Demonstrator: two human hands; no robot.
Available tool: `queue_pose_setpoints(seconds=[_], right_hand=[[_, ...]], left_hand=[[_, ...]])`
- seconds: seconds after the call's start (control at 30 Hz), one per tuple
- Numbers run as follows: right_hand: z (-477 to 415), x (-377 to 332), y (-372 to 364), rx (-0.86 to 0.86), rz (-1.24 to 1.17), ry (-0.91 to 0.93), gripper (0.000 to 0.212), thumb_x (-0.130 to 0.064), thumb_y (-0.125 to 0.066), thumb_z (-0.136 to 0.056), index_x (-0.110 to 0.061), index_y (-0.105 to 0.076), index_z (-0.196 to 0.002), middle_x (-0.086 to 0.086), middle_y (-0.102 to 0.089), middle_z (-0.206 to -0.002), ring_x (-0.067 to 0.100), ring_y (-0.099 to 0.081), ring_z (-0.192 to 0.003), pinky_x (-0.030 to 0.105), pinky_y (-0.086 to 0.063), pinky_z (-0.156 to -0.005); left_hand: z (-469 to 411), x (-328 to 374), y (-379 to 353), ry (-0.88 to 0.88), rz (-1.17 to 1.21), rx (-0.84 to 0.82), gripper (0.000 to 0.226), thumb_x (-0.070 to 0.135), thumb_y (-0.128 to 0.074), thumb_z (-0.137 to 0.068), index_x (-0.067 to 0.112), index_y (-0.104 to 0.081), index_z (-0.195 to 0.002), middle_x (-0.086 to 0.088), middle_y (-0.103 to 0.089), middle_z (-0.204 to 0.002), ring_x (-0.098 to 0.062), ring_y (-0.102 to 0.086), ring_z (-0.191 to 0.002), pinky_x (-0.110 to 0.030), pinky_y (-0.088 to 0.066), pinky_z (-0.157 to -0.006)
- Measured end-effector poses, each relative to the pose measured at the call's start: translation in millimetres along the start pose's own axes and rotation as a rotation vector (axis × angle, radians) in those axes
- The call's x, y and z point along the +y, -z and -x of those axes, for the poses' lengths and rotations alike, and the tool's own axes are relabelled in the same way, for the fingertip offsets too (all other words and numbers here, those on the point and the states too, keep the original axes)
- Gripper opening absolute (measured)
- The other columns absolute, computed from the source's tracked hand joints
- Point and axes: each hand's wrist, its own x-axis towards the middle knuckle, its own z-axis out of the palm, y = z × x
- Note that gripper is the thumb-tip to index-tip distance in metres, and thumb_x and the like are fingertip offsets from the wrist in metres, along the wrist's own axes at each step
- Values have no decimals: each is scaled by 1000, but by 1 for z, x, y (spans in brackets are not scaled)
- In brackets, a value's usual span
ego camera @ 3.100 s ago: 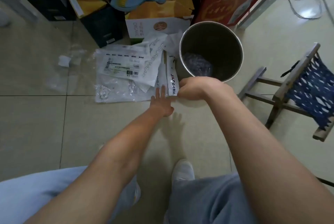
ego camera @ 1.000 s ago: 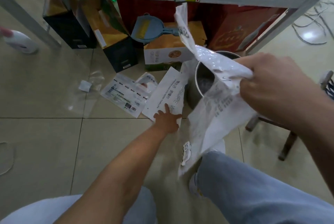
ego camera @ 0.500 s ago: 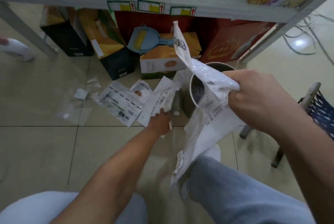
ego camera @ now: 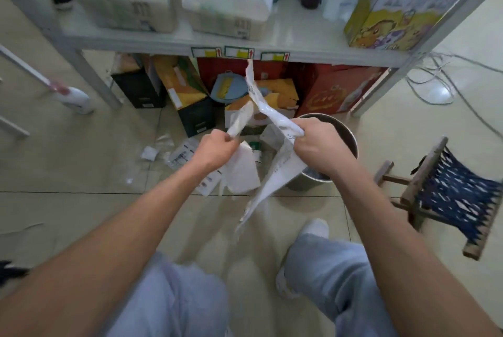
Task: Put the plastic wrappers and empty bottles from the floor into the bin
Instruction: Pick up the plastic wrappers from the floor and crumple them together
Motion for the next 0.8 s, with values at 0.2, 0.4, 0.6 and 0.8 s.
queue_pose_setpoints(seconds=[0.2, 0.4, 0.6, 0.8], right_hand=[[3, -18, -26, -131, -103, 64, 36, -13, -45, -93, -15, -69, -120, 13, -71, -116, 35, -65, -106, 38, -49, -79], [8, -28, -37, -332, -390, 11, 70, -44, -53, -85, -49, -39, -154, -2, -51, -152, 27, -59, -126, 47, -60, -94], [10, -14, -29, -420, -603, -6, 90, -57, -81, -78, -57, -31, -152, -6, -57, -146, 22, -62, -127, 53, -52, -103], [14, -15, -24, -283, -571, 46, 100, -46, -88, -72, -43, -34, -156, -5, -67, -135, 16, -68, -120, 49, -55, -103]], left_hand=[[52, 16, 19, -143, 320, -27, 25, 35, -61, -95, 20, -80, -103, 1, -76, -95, -19, -71, -92, -47, -59, -89], [71, 23, 32, -219, 601, -40, 38, 11, -68, -93, 15, -63, -131, -5, -75, -114, -23, -74, -103, -35, -64, -78], [74, 35, 38, -114, 780, -92, 57, 12, -78, -83, 15, -53, -135, -15, -74, -116, -25, -76, -91, -27, -58, -57], [79, 45, 38, -46, 783, -186, 33, 9, -71, -92, 1, -61, -122, -16, -70, -100, -19, -69, -76, -23, -57, -59]])
